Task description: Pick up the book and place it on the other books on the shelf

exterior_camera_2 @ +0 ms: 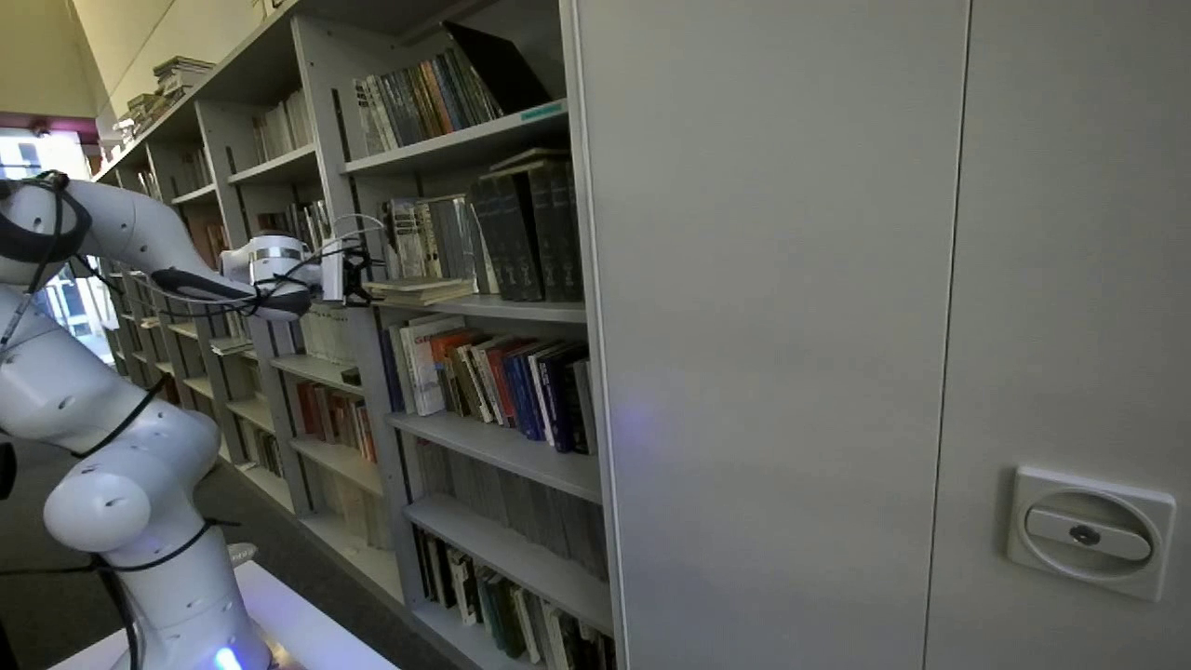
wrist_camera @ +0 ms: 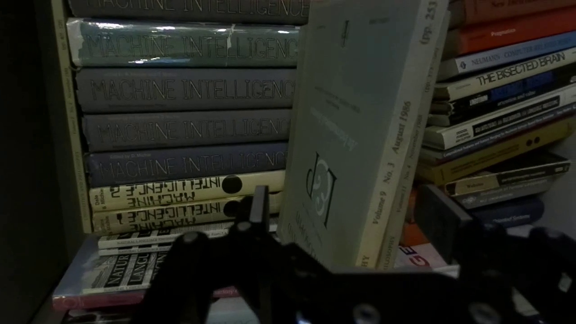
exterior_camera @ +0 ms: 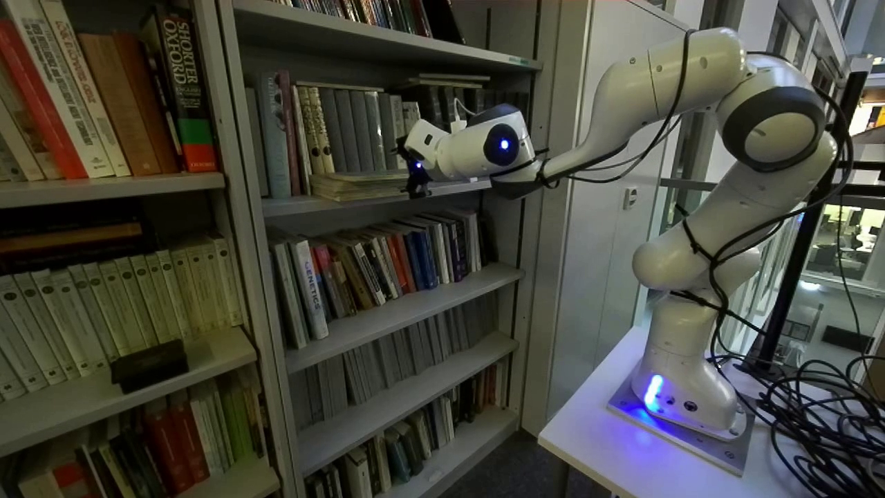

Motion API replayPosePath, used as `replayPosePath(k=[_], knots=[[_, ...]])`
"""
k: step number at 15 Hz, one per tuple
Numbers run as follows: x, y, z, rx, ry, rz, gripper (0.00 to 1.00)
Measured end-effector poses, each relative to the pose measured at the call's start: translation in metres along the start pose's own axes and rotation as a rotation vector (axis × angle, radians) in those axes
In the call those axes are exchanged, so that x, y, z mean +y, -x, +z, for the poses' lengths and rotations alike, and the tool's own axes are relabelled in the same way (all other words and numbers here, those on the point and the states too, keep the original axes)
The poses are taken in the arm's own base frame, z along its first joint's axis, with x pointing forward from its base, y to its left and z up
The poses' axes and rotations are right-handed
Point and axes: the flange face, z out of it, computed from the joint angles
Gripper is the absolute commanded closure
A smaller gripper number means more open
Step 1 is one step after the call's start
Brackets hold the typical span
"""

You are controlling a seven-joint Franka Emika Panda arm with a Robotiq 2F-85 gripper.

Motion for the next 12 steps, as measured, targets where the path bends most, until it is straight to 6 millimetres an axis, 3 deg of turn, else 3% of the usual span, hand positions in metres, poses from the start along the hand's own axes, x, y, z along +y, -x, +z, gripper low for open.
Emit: replayPosePath(k=[9,10,11,12], knots=[[-0.001,0.002,0.015,-0.001,-0.024,-0.011,0.16],[-0.001,0.002,0.017,-0.001,-0.025,-0.011,0.21],[0.0,0.003,0.018,-0.002,-0.026,-0.011,0.39],[0.001,0.003,0.019,-0.003,-0.025,-0.01,0.45]])
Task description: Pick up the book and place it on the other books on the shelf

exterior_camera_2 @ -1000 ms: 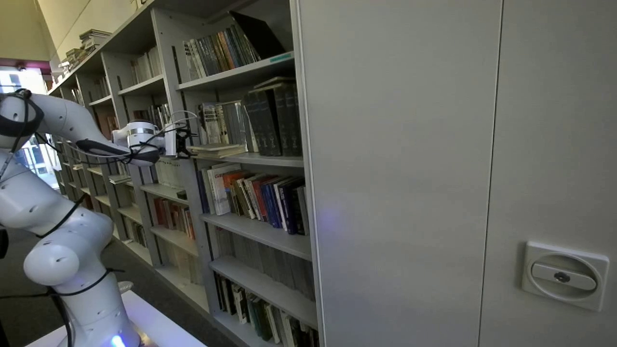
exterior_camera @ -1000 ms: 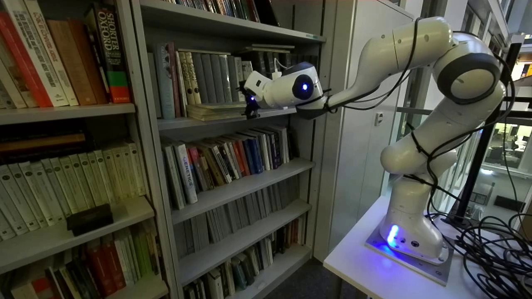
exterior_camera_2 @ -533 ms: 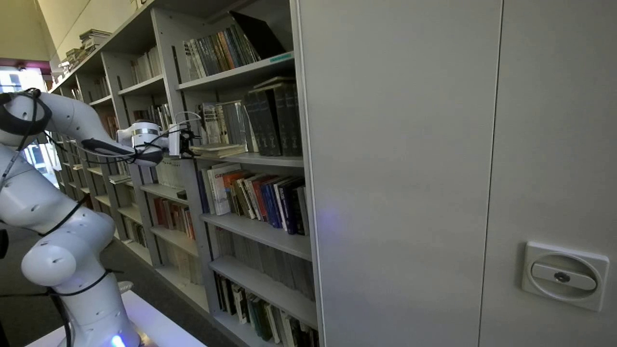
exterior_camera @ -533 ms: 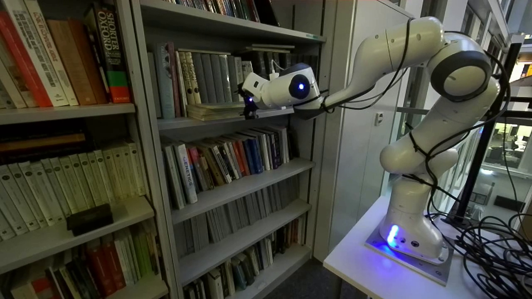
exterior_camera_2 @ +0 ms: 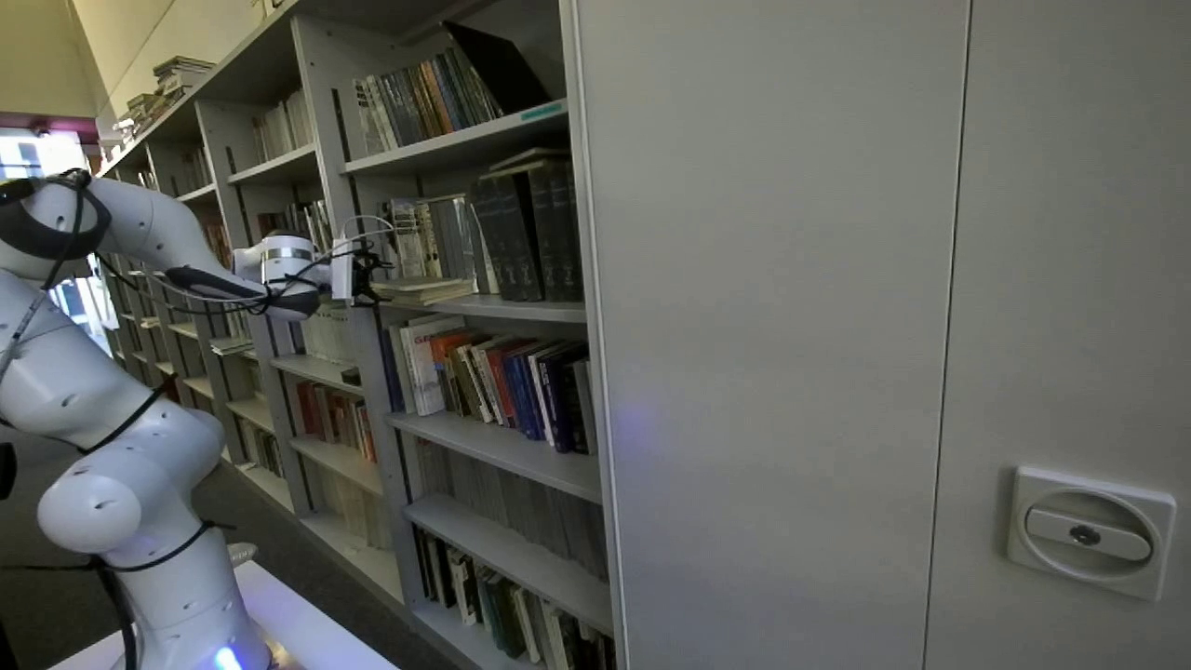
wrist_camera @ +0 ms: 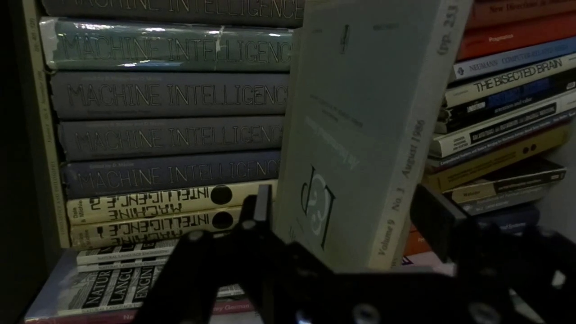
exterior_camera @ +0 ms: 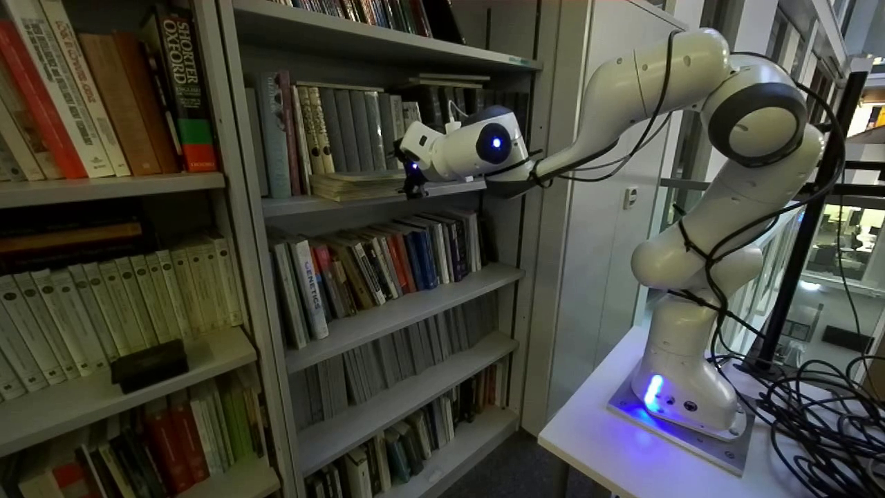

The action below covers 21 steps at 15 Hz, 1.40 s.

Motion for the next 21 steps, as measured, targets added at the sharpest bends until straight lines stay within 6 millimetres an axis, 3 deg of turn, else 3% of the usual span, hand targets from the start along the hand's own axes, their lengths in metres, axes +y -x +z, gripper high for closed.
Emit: replayPosePath(k=[1,4,7,8,10,13,21], knots=[[0.0009,0.0005,0.0008,-0.001,0.001,0.001,0.52],[0.0027,0.0016,0.0024,-0.005,0.004,0.002,0.57],[0.0027,0.0018,0.0026,-0.005,0.004,0.003,0.52],[0.0027,0.0018,0.0026,-0.006,0.004,0.003,0.55],[0.0029,0.0022,0.0028,-0.006,0.004,0.003,0.79],[0.0031,0.0033,0.0033,-0.008,0.003,0.005,0.99],[0.0096,0.0062,-0.0005,-0.008,0.012,0.041,0.97]])
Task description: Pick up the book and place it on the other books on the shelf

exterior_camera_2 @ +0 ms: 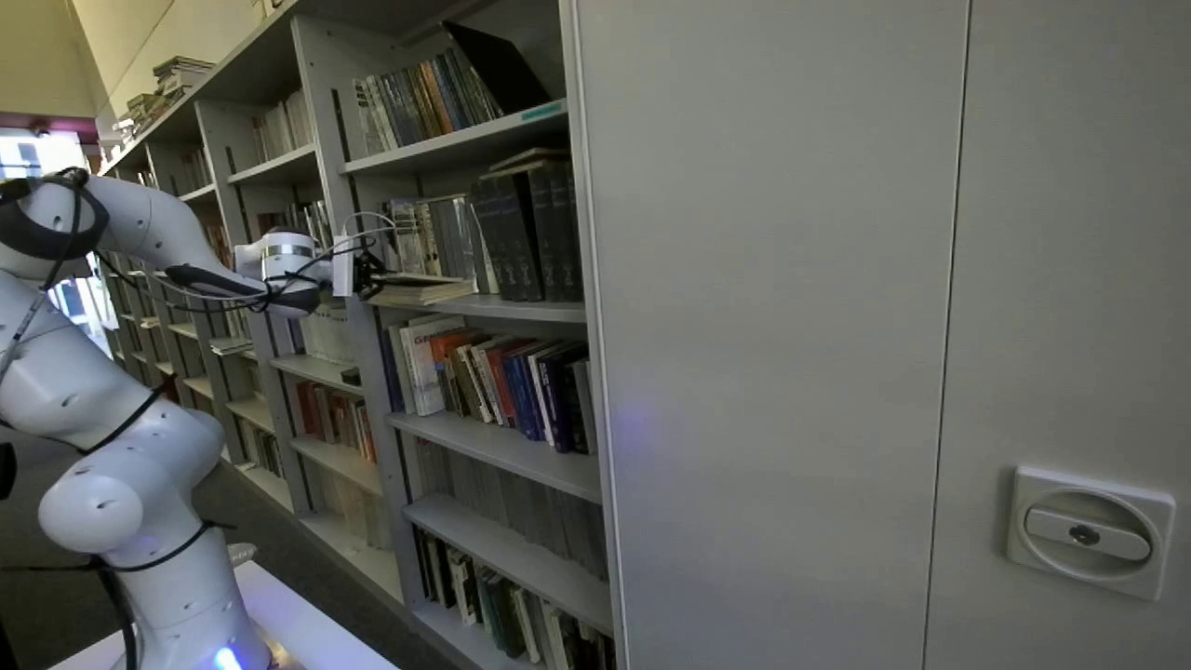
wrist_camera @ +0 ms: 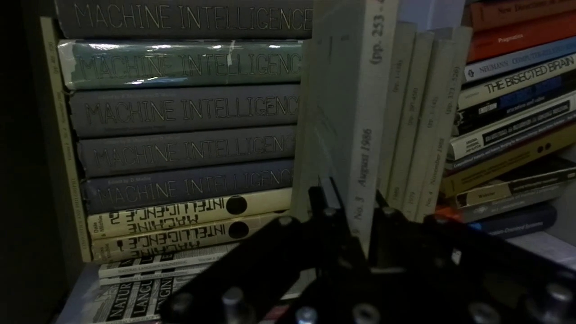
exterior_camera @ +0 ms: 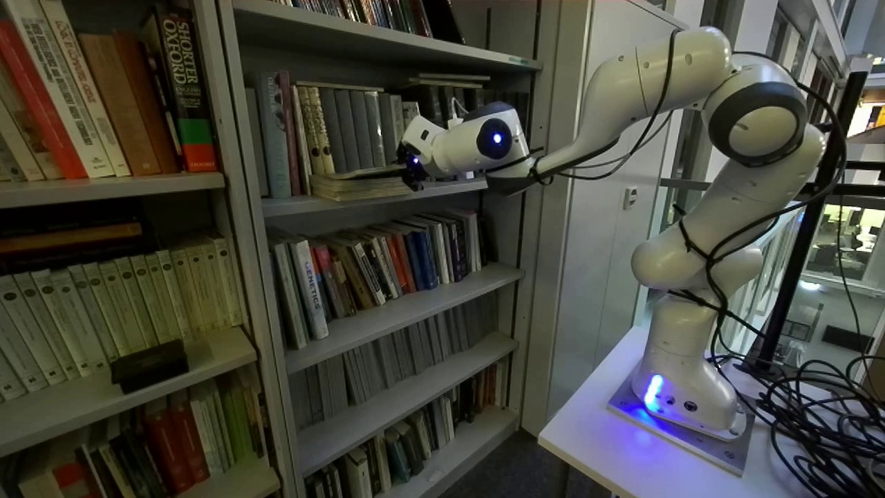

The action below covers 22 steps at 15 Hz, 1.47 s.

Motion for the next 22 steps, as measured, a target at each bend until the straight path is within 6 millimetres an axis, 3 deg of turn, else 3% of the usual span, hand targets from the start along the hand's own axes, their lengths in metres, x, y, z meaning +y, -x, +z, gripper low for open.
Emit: replayPosePath(k=[4,10,13,16,22], knots=[[0.022,-0.008,-0.022,0.019,0.062,0.084,0.97],[0.093,-0.031,-0.085,0.069,0.273,0.152,0.97],[0.119,-0.038,-0.107,0.084,0.348,0.157,0.97],[0.13,-0.039,-0.113,0.086,0.374,0.159,0.97],[0.153,-0.028,-0.1,0.077,0.401,0.127,0.97]])
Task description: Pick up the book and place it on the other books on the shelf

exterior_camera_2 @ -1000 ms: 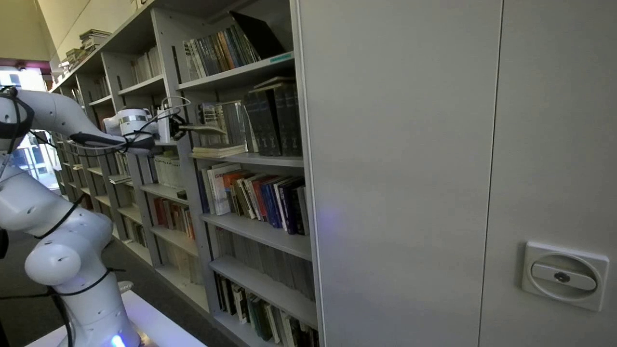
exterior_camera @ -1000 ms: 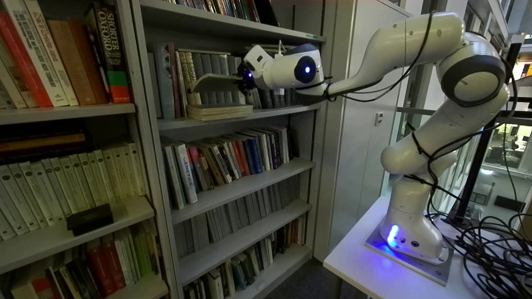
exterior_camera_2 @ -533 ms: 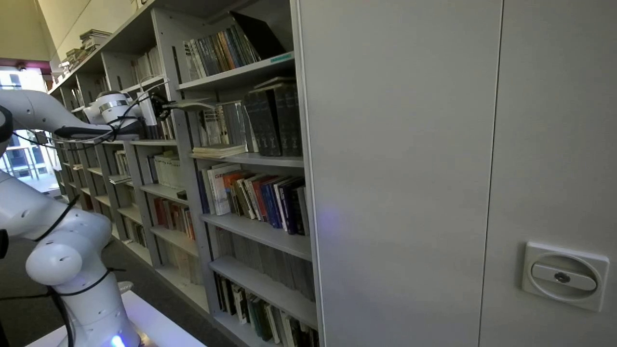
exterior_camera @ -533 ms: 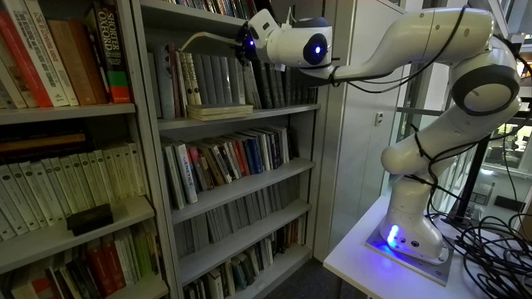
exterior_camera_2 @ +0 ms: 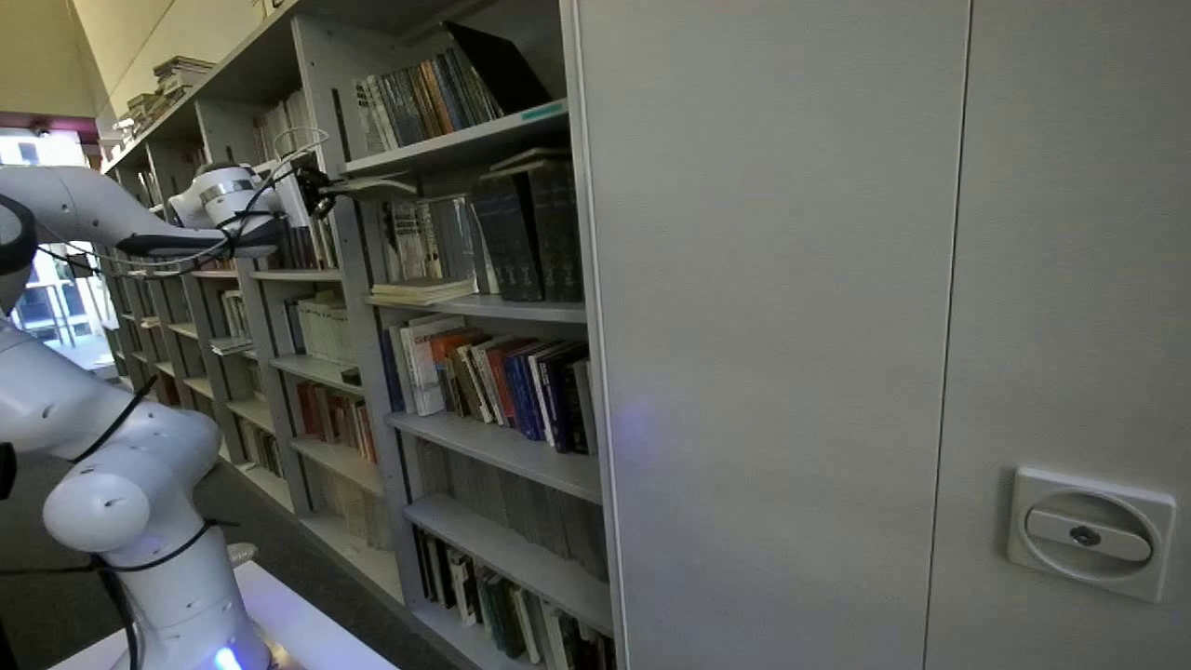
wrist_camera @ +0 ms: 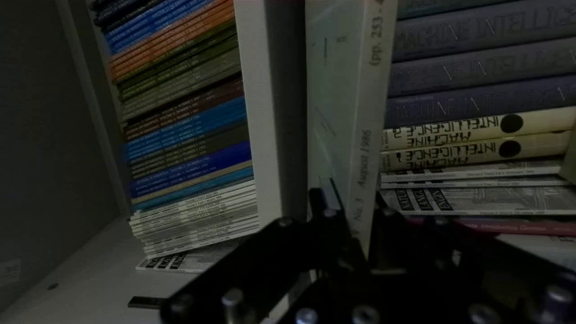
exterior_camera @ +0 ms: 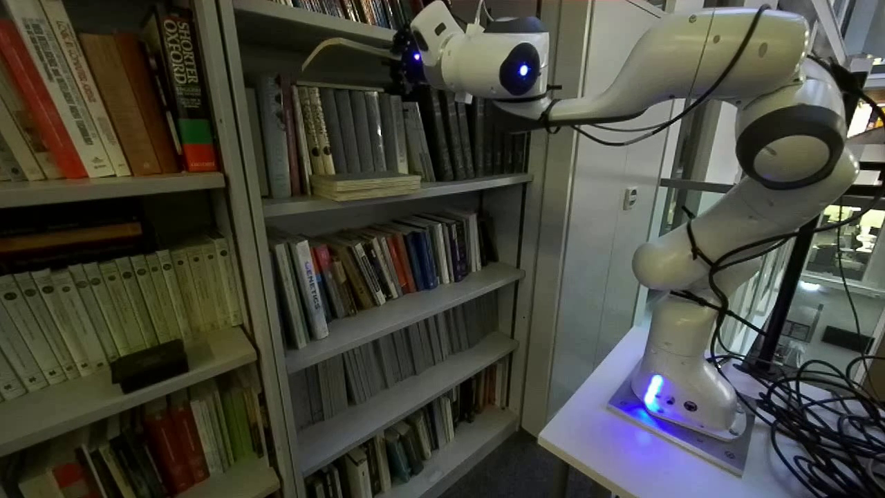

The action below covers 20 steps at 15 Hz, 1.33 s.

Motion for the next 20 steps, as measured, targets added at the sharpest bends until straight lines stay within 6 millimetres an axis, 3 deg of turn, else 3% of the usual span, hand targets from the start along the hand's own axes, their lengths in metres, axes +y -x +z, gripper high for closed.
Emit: replayPosePath(k=[5,11,20], knots=[[0.01,0.012,0.033,0.006,-0.003,-0.047,0.97],[-0.006,0.02,0.065,0.0,-0.05,-0.091,0.97],[-0.005,0.001,0.077,-0.02,0.027,0.008,0.97]])
